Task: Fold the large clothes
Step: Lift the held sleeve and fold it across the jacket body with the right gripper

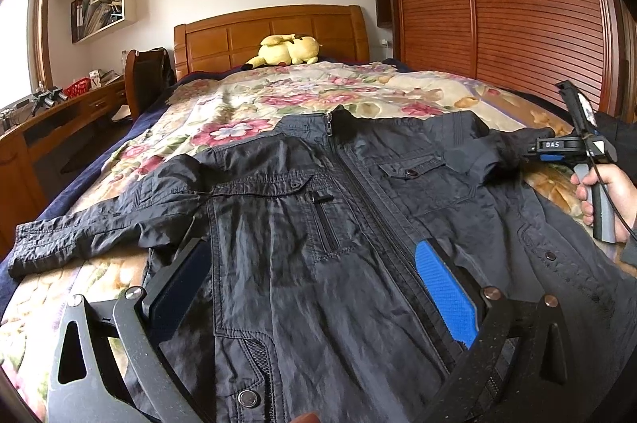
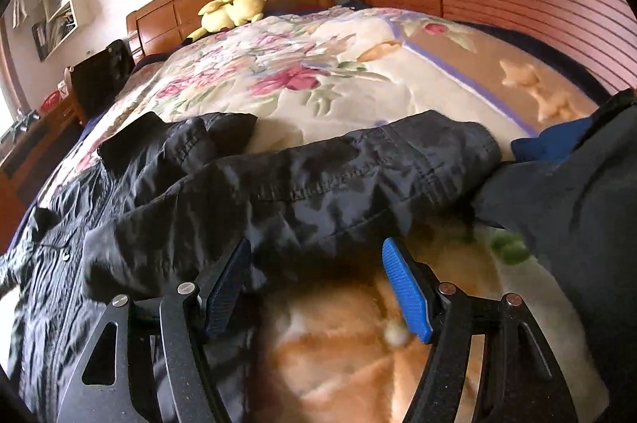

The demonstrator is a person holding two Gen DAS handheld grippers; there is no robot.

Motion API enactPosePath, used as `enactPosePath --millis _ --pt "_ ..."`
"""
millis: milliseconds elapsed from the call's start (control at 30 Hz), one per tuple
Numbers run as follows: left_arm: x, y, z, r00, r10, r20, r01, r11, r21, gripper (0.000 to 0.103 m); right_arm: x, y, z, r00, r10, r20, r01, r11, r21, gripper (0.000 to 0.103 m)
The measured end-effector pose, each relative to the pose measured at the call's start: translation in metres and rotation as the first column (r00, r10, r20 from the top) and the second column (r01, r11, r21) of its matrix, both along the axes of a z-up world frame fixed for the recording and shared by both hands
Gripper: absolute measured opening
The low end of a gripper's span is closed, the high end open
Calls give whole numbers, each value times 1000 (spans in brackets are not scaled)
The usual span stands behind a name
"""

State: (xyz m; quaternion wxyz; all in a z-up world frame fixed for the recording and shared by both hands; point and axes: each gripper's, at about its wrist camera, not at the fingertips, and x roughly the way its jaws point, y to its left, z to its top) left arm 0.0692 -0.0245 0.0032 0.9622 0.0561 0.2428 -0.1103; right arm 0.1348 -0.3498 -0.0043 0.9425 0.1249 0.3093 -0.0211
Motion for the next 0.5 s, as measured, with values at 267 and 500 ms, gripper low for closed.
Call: enactPosePath --millis 267,500 --pt "-3 2 4 1000 -3 8 3 1000 -3 103 38 1 -8 996 2 -87 -4 1000 -21 26" --pt "-12 13 21 999 1 35 0 1000 -24 103 36 16 37 998 64 28 -60 990 -129 4"
